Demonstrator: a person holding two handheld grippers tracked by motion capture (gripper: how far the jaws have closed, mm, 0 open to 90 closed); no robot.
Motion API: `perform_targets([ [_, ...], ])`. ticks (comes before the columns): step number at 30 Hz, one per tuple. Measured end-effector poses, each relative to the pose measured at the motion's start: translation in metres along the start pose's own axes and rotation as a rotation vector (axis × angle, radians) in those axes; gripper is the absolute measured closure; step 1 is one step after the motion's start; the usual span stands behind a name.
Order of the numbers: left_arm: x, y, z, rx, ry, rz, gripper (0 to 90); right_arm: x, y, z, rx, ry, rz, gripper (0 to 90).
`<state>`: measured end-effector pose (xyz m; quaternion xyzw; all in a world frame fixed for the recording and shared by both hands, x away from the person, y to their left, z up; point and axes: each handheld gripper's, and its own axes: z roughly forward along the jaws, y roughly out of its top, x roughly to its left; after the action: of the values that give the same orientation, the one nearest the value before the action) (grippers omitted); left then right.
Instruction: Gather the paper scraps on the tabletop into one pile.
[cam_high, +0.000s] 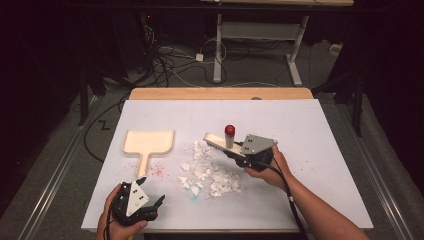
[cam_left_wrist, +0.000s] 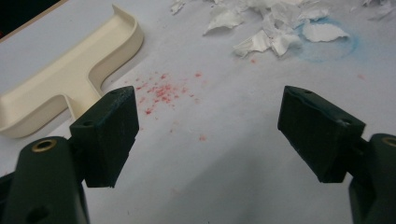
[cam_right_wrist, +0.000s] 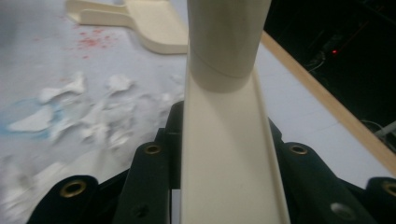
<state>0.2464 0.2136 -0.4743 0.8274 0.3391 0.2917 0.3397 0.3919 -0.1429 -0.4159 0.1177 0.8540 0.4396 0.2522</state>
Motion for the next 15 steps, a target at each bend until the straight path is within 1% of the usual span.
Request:
perform_targets([
  [2,0.0,0.0,0.0,0.0,-0.001,0.0,19.7,-0.009,0.004,0.012,0.015,-0.003,0.018,67.7],
  [3,0.0,0.0,0.0,0.0,-0.003,-0.002,19.7,-0.016,0.007,0.025,0.027,-0.013,0.021,67.7],
  [4,0.001,-0.001,0.0,0.0,-0.001,-0.007,19.7,-0.019,0.008,0.033,0.037,-0.015,0.011,67.6],
  [5,0.001,-0.001,0.0,0.0,-0.001,-0.007,19.7,-0.019,0.008,0.033,0.037,-0.015,0.011,67.6],
  [6,0.001,-0.001,-0.001,0.0,-0.002,-0.009,19.7,-0.024,0.01,0.05,0.044,0.002,0.023,67.7],
  [7,0.001,-0.001,-0.001,-0.001,-0.002,-0.012,19.7,-0.026,0.011,0.058,0.051,0.005,0.021,67.7],
  [9,0.0,-0.001,-0.002,-0.002,-0.001,-0.012,19.7,-0.026,0.013,0.074,0.059,-0.007,0.004,67.7],
  [10,0.0,-0.002,-0.002,-0.004,-0.002,-0.015,19.7,-0.026,0.013,0.074,0.059,-0.007,0.004,67.7],
  [11,0.0,-0.002,-0.002,-0.003,-0.003,-0.016,19.7,-0.027,0.014,0.089,0.076,-0.003,0.004,67.6],
  [12,0.0,-0.003,-0.003,0.002,-0.007,-0.015,19.7,-0.028,0.013,0.095,0.069,0.013,0.026,67.6],
  [13,0.0,-0.003,-0.003,0.002,-0.007,-0.015,19.7,-0.028,0.013,0.095,0.069,0.013,0.026,67.6],
  [14,0.0,-0.003,-0.003,0.004,-0.009,-0.016,19.7,-0.029,0.013,0.1,0.065,0.037,0.037,67.6],
  [15,0.0,-0.003,-0.003,0.004,-0.01,-0.017,19.8,-0.026,0.014,0.108,0.073,0.045,0.024,67.6],
])
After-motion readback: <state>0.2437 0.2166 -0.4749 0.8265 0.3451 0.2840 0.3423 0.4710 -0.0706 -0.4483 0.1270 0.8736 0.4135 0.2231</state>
